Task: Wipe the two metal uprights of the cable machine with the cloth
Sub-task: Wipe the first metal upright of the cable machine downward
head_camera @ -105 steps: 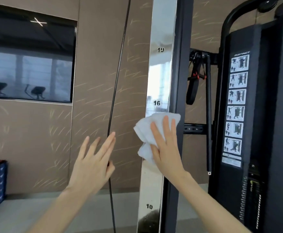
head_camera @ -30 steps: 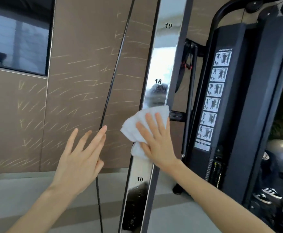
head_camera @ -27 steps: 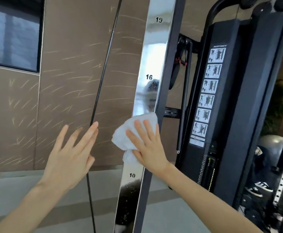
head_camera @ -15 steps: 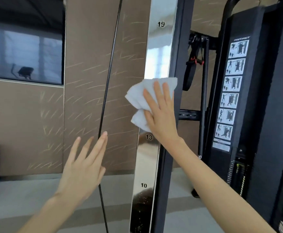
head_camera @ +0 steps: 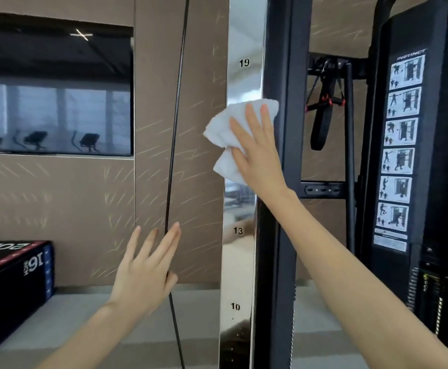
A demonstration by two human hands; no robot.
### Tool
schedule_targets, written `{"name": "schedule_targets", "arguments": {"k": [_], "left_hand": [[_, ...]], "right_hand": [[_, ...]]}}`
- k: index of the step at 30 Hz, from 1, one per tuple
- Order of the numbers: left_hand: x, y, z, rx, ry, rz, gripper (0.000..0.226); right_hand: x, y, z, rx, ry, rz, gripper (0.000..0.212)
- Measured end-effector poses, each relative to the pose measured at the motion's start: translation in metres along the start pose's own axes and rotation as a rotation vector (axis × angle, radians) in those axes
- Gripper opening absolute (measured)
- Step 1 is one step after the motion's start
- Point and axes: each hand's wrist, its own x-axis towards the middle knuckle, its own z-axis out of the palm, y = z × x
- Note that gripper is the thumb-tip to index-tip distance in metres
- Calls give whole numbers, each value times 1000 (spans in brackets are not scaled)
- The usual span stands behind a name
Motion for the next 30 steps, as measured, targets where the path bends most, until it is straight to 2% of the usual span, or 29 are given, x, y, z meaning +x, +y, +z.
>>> {"name": "schedule_targets", "arguments": {"k": [3,6,9,14,16,19,23,26,28,30], "left_hand": [[1,2,-4,1,-77,-4,69],[17,1,-13,32,-101,11,73],[47,-2,-33,47,-61,9,73],[83,-5,-55,39,17,-47,67],[79,-5,-53,38,28,-72,66],[60,-2,-42,36,1,-67,65],[32,9,-24,56,-28,-16,65],[15,19,-14,54,-71,5,67],[5,23,-9,52,-99,11,67],[-3,27,-6,50,-117,20,66]], "right_hand": [[-68,-13,6,68,-66,15,48],[-108,-18,6,106,-128,-46,47],[-64,-7,-3,86,-131,-57,48],[71,24,-15,-41,-46,-96,45],[83,22,-14,-10,0,-70,41],[30,12,-4,82,9,-20,41],[-113,-16,8,206,-82,13,53],[-218,-42,14,168,-189,19,50],[-256,-48,15,157,-234,30,50],[-254,-47,12,234,-240,64,50]]}}
